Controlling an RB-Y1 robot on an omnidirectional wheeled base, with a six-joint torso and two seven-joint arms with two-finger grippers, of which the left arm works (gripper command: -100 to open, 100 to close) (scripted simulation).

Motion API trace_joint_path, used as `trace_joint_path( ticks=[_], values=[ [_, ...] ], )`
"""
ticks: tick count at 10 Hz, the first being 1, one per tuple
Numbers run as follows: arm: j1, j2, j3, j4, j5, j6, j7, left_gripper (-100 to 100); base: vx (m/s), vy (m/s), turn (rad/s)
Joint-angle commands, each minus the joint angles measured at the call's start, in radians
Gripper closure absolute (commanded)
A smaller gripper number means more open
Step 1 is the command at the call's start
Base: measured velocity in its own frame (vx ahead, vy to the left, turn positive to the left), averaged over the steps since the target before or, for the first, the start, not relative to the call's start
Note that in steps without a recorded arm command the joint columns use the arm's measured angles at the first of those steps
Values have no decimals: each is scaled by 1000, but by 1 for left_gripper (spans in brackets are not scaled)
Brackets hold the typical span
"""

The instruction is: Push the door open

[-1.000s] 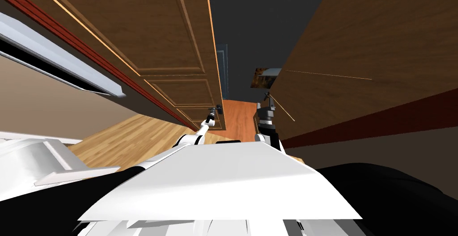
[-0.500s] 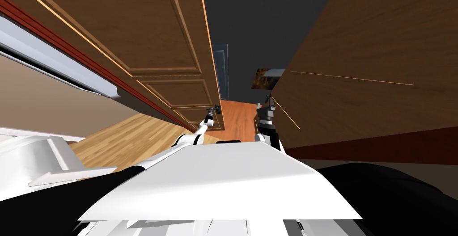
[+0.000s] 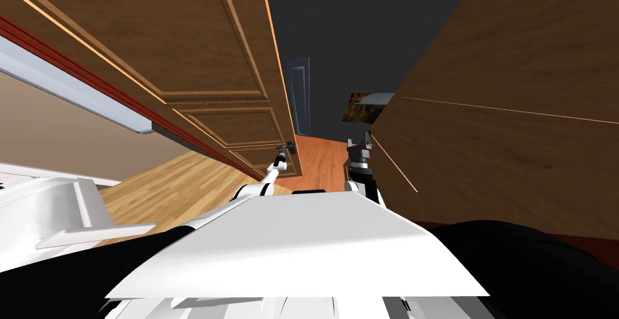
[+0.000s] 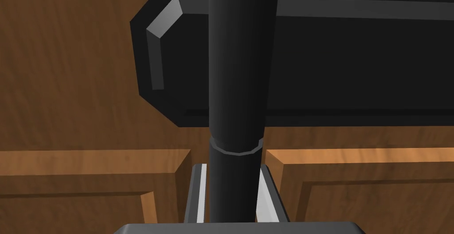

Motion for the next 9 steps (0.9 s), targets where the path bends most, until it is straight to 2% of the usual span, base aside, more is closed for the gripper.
trace_joint_path(
  ticks=[1,3,8,9],
  values=[
    [-27,15,4,46,3,-27,5,100,47,-26,-2],
    [-24,22,29,47,12,-24,-4,100,133,-103,61],
    [-21,31,66,48,27,-21,-19,100,156,-118,62],
    [-26,37,64,70,26,-30,-16,100,73,-43,48]
  ],
)
